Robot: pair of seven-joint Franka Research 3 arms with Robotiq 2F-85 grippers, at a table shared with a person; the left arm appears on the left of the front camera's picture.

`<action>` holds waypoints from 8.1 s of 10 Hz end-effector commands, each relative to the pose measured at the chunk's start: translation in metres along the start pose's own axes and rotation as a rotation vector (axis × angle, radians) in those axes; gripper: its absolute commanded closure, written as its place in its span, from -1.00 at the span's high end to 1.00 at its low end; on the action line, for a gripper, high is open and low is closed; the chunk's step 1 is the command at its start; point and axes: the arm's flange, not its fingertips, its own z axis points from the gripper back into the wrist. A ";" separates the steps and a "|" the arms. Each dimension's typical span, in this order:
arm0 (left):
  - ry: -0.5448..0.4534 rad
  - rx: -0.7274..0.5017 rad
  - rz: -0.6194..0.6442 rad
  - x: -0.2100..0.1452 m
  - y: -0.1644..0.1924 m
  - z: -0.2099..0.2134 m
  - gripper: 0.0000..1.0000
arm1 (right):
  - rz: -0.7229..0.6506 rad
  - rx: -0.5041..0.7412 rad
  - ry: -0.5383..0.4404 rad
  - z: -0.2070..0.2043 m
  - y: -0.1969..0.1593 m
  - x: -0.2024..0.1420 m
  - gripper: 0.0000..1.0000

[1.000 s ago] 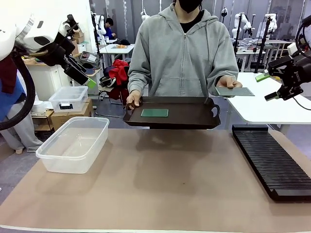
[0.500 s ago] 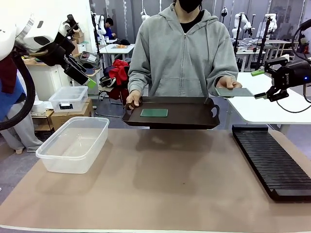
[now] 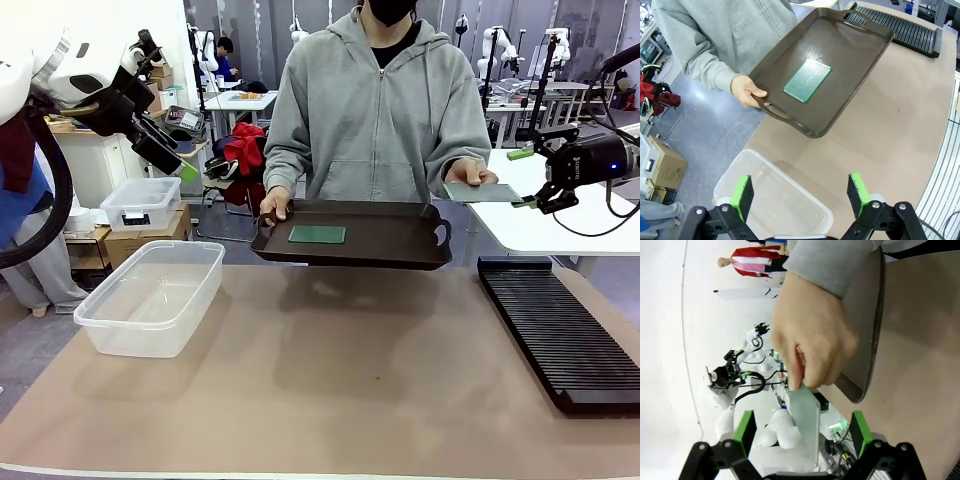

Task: Sort PCBs into racks and boxes based on the side picked up.
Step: Pick up the Blank PCB handed by the Human, then if the short side of the Blank PCB is picked up, insert it into the PCB Rack ; if the long side is picked up, place it in the Organizing box.

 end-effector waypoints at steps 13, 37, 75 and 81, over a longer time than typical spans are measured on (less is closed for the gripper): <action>0.004 -0.005 -0.001 -0.001 -0.001 0.000 1.00 | -0.065 0.179 0.118 -0.011 -0.011 0.011 -1.00; 0.004 -0.005 -0.001 -0.001 -0.001 0.000 1.00 | -0.048 0.154 0.125 -0.012 -0.018 0.004 -1.00; 0.004 -0.005 -0.001 -0.001 -0.001 0.000 1.00 | 1.559 -0.323 0.231 0.114 -0.094 0.068 -0.96; 0.004 -0.005 -0.001 -0.001 -0.001 0.000 1.00 | 1.453 -0.300 0.205 0.116 -0.119 0.075 -0.96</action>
